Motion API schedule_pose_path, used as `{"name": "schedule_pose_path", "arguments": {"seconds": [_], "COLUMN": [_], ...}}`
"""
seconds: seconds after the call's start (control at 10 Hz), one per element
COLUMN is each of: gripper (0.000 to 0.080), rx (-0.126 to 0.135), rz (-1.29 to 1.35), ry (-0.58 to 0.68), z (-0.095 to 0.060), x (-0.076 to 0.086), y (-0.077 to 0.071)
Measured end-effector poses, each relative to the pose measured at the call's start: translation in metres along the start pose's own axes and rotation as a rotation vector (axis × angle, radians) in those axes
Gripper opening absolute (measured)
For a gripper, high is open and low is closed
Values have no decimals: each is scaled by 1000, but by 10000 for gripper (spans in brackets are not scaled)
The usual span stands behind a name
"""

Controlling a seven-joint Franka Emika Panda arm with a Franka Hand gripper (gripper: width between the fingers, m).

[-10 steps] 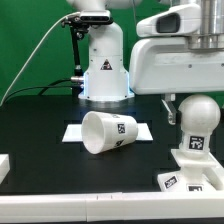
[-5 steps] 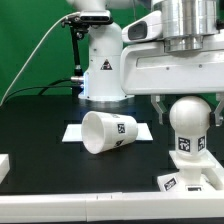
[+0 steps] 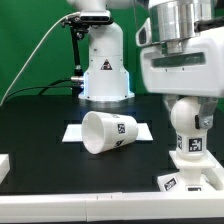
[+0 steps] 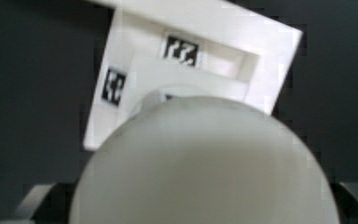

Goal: Assemble lamp

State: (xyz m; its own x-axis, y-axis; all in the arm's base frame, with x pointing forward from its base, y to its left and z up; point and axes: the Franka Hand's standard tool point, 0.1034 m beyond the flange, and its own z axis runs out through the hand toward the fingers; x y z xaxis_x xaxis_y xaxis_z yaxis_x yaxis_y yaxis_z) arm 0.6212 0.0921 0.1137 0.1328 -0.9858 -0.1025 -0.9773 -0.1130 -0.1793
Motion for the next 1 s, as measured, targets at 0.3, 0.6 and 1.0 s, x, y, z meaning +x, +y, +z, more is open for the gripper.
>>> {"name": "schedule_pose_path", "arguments": {"seconds": [0.3,0.6,1.0], "gripper": [630,697,698], "rx": [3,-27,-24], "rz": [15,-387,-714], "ry": [-16,-30,-39], "z": [1,-1,-4], "x": [0,-2,-6], "y": [1,-1,1]}}
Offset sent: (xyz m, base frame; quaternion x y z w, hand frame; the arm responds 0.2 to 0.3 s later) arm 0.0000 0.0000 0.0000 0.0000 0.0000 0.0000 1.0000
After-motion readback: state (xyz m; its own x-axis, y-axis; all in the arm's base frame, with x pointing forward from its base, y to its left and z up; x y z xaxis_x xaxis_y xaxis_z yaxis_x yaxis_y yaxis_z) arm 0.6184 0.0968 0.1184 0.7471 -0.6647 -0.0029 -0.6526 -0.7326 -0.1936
